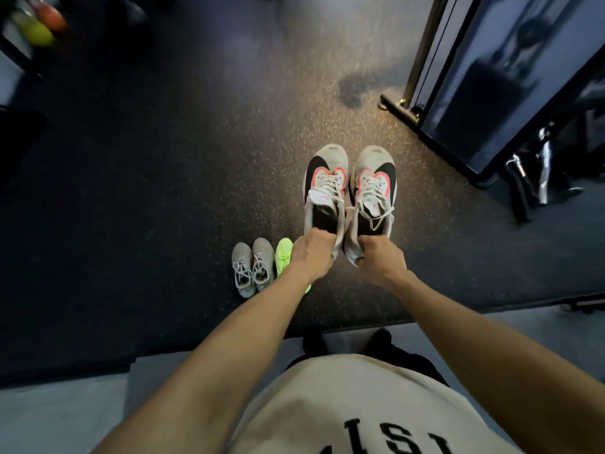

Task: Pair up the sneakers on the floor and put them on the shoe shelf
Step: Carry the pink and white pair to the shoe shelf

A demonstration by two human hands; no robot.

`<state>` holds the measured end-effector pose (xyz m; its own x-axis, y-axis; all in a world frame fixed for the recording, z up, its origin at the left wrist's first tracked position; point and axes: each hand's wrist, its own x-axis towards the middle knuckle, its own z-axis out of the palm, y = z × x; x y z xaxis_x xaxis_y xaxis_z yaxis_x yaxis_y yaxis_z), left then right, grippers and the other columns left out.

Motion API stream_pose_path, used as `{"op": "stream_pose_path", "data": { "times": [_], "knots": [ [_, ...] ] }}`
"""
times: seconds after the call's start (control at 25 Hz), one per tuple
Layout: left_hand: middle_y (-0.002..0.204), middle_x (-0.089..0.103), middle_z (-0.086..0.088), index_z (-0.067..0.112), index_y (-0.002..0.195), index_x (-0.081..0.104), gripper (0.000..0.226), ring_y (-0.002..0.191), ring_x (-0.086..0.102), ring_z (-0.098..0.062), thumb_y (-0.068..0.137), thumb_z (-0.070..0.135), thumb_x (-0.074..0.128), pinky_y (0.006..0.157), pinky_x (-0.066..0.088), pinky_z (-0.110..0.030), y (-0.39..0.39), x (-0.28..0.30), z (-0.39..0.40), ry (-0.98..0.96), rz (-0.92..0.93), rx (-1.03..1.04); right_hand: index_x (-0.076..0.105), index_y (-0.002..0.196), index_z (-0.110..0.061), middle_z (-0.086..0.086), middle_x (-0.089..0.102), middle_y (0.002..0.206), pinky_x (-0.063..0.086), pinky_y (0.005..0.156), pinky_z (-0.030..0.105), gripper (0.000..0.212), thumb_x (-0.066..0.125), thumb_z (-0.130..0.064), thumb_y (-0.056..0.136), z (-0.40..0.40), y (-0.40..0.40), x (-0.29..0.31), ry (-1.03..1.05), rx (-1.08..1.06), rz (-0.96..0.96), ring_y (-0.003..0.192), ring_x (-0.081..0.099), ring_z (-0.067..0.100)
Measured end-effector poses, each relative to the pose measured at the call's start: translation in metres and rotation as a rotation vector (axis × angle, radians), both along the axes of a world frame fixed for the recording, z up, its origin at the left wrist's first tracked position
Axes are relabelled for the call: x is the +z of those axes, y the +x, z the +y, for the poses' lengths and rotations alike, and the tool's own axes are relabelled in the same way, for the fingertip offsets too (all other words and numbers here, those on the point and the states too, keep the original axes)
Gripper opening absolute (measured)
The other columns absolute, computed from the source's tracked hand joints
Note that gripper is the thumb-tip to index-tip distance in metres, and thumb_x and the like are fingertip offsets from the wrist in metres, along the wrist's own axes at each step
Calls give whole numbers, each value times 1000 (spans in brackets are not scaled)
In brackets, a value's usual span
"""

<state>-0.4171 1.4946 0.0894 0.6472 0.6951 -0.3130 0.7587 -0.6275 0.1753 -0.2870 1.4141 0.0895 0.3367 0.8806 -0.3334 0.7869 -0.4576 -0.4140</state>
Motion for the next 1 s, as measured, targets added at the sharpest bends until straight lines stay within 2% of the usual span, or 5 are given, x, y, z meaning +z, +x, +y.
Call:
{"op": "stream_pose_path", "data": {
  "times": [0.4, 0.64, 0.8, 1.0],
  "knots": [
    [110, 60, -12, 15, 108, 63, 19, 98, 64, -31, 92, 25, 58, 79, 51, -38, 6, 32, -99, 70, -10, 62, 62, 91, -16, 5, 66, 90, 43, 63, 32, 10, 59, -17, 82, -90, 10, 27, 37, 56, -66, 79, 61, 27],
    [112, 61, -13, 11, 109, 62, 19, 101, 61, -31, 94, 22, 55, 79, 50, -40, 15, 51, -219, 96, 4, 107, 61, 89, -17, 0, 58, 82, 41, 65, 30, 3, 60, -17, 86, -201, 26, 45, 91, 143, -17, 72, 54, 20],
    [112, 61, -14, 11, 109, 63, 22, 98, 62, -32, 93, 24, 57, 79, 50, -39, 20, 58, -288, 86, 6, 107, 62, 91, -18, -1, 63, 85, 43, 65, 29, 5, 59, -21, 90, -272, 28, 55, 111, 142, 12, 71, 54, 16],
    [112, 61, -15, 11, 108, 63, 22, 100, 62, -34, 93, 27, 58, 81, 50, -39, 18, 69, -364, 118, -7, 18, 63, 92, -18, 2, 66, 91, 43, 66, 30, 13, 56, -28, 89, -356, 20, 62, 110, 54, 2, 75, 56, 21]
  ]
}}
